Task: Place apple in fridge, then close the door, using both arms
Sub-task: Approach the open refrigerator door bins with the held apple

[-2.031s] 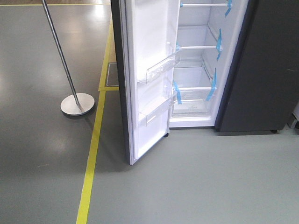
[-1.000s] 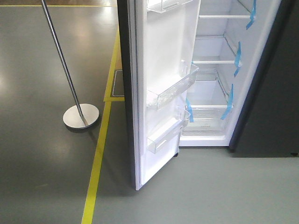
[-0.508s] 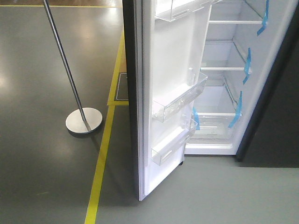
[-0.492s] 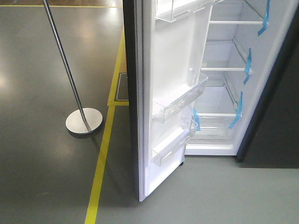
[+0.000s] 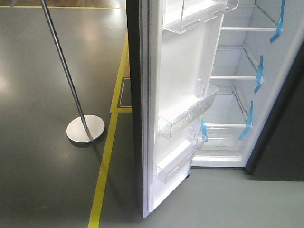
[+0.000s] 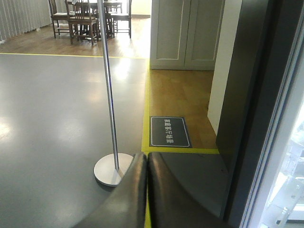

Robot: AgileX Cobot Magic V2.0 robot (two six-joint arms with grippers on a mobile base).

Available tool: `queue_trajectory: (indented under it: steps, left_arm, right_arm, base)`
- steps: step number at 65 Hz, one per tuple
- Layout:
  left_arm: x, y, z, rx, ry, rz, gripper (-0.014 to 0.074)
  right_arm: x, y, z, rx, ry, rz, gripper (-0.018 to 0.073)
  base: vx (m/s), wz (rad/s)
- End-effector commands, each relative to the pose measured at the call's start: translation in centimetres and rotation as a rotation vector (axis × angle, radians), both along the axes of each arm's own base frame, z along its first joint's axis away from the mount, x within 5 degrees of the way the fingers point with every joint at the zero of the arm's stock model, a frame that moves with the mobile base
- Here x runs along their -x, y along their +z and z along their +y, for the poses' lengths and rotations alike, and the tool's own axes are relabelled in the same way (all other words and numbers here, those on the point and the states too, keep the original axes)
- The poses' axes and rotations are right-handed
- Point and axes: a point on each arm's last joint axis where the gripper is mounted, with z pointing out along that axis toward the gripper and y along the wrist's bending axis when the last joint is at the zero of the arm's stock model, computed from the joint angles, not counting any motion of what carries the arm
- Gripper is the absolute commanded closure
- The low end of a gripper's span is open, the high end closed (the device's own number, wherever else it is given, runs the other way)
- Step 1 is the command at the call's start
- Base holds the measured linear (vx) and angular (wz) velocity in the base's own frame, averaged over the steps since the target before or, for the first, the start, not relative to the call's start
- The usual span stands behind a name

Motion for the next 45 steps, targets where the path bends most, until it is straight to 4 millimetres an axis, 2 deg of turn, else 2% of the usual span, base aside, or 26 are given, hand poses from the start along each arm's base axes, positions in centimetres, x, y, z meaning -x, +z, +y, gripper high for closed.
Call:
queue_trajectory:
  steps: [1,45]
  left_arm:
    - [0.10,1.33,-0.03,0.007,-0.003,-0.106,0.0602]
    - [0.10,1.33,-0.03,0.007,-0.003,-0.106,0.0602]
  right_arm:
    - [0.22,1.34,-0.07,-0.032,-0.015,-0.099,0.0482]
    - [0.22,1.34,-0.07,-0.032,-0.015,-0.099,0.0482]
  base:
    - [0.13,0.00]
    - [0.11,-0.02]
